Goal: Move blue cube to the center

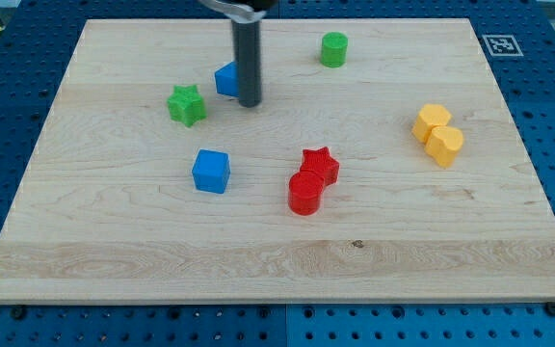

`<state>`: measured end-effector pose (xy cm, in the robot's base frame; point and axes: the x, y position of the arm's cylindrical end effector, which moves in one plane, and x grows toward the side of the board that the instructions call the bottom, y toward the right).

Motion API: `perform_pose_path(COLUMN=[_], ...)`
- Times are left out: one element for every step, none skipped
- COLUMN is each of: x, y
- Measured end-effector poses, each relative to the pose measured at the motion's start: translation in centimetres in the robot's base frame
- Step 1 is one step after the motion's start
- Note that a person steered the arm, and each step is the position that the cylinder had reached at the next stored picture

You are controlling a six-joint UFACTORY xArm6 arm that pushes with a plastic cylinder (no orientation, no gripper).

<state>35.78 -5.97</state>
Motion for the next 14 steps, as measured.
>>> perform_pose_path(x=[-3.0,-5.2,-3.7,1.3,4.1,6.3,6.9,10.8,15.2,16.3,15.3,13.1,9.8,6.3], y=[-2.6,-3.5,-2.4,0.1,1.1,-1.1,-6.3,-8.2,-8.2,-7.0,-4.4,-2.7,-2.2,-2.0])
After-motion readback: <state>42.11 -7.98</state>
